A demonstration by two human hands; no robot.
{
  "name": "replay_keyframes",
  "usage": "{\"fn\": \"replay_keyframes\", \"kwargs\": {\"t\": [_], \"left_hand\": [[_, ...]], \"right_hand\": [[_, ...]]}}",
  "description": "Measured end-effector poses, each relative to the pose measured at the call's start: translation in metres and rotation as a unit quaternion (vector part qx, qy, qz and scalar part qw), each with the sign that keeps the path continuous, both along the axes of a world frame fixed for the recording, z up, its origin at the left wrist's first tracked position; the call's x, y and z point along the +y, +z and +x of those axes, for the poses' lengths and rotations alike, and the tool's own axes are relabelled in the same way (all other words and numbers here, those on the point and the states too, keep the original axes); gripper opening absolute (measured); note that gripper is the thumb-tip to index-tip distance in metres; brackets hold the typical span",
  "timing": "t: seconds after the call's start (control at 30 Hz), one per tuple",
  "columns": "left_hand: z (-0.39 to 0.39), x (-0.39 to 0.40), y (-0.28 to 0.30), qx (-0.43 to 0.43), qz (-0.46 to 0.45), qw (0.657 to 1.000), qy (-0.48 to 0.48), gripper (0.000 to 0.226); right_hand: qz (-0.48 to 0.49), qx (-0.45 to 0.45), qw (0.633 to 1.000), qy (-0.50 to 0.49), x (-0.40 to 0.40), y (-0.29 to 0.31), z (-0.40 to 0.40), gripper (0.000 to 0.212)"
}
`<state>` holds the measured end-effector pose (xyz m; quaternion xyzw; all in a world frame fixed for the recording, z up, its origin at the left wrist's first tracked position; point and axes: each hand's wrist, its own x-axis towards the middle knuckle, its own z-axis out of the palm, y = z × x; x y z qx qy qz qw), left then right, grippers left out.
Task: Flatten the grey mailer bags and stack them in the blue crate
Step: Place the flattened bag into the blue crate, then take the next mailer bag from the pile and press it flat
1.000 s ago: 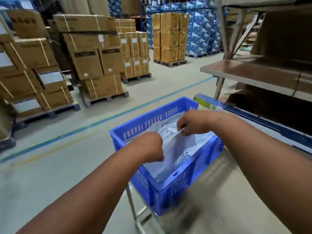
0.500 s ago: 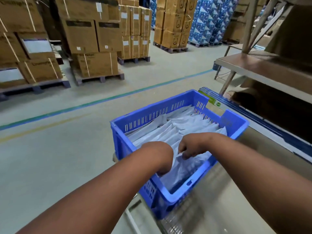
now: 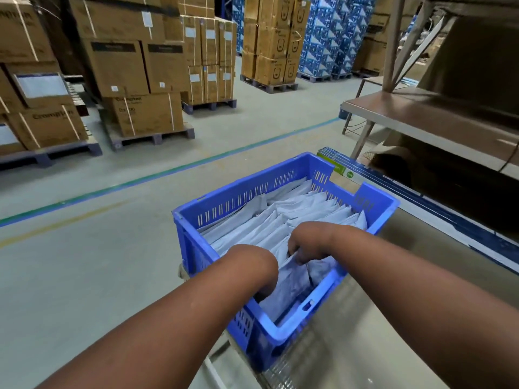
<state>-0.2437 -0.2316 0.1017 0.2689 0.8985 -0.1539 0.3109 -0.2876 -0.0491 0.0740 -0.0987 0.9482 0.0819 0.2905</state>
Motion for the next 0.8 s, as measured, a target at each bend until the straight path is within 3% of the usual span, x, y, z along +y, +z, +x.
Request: {"fn": "replay_keyframes", "kwargs": {"t": [0.2, 0.33, 0.5, 0.57, 0.67, 0.8], "left_hand": [[0.008, 0.004, 0.022, 0.013, 0.003, 0.999, 0.029, 0.034], [0.021, 0.021, 0.046, 0.097, 0.077, 0.992, 0.007, 0.037], [0.048, 0.07, 0.079, 0.197, 0.188, 0.961, -0.048, 0.021], [0.067, 0.097, 0.089, 0.201, 0.217, 0.952, -0.083, 0.013], [0.101, 0.142, 0.09, 0.185, 0.222, 0.945, -0.153, 0.024], [0.158, 0.2, 0.072, 0.111, 0.233, 0.942, -0.215, 0.041]], "right_hand": [[-0.051, 0.053, 0.997, -0.008, 0.016, 0.041, 0.018, 0.037], [-0.097, 0.092, 0.991, -0.016, 0.032, 0.071, 0.051, 0.039], [-0.14, 0.153, 0.977, -0.051, 0.065, 0.095, 0.114, 0.023], [-0.145, 0.176, 0.972, -0.057, 0.083, 0.102, 0.148, 0.016], [-0.152, 0.194, 0.964, -0.1, 0.118, 0.104, 0.206, 0.011], [-0.141, 0.192, 0.948, -0.213, 0.173, 0.079, 0.289, 0.044]]}}
